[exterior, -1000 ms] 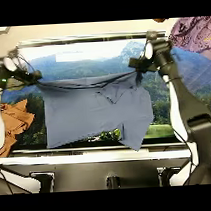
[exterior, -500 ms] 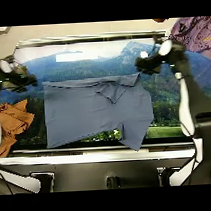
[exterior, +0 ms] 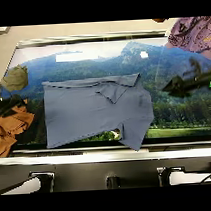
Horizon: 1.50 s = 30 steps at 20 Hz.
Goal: Fold the clothes and pants, and hang the long-sleeved shirts on hangers.
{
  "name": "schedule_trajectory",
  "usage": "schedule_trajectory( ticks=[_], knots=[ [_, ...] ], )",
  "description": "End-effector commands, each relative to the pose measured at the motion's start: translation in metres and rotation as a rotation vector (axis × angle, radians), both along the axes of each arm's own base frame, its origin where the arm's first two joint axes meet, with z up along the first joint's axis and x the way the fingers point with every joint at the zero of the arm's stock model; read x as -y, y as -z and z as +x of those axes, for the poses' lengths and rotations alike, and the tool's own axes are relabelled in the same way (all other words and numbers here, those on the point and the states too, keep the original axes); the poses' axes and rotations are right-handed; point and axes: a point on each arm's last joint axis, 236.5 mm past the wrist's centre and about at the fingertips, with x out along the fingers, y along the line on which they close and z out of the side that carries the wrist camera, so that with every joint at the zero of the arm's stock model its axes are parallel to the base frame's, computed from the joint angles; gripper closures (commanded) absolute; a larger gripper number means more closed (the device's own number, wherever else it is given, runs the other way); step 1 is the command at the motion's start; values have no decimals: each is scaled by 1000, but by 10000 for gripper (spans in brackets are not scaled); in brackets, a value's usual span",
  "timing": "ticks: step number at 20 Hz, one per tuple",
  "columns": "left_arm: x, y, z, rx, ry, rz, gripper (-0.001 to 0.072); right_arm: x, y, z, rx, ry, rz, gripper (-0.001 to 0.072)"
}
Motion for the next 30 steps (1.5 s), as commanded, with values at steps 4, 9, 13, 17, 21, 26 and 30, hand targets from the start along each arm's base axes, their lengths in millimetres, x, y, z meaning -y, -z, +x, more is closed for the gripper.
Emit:
schedule_trajectory(
  ticks=[4, 9, 13, 17, 21, 26, 30],
  knots=[
    [14, 31, -48, -112, -2, -46, 96, -32, 85, -72, -122, 17, 144, 251],
    [14, 31, -48, -112, -3, -47, 96, -34, 116, -86, -112, 20, 111, 251],
    [14, 31, -47, -109, -3, -46, 96, -28, 120, -72, -66, 61, 84, 250],
    [15, 31, -47, -107, -8, -53, 96, -44, 127, -64, -63, 59, 153, 251],
    [18, 31, -54, -147, -88, -78, 95, -80, 139, -77, -114, -56, 155, 455],
    [1, 39, -73, -155, -198, -85, 96, -80, 128, -76, -110, -47, 150, 682],
    [27, 77, -114, -162, -236, -330, 97, -77, 109, -74, -75, -41, 126, 681]
  ],
)
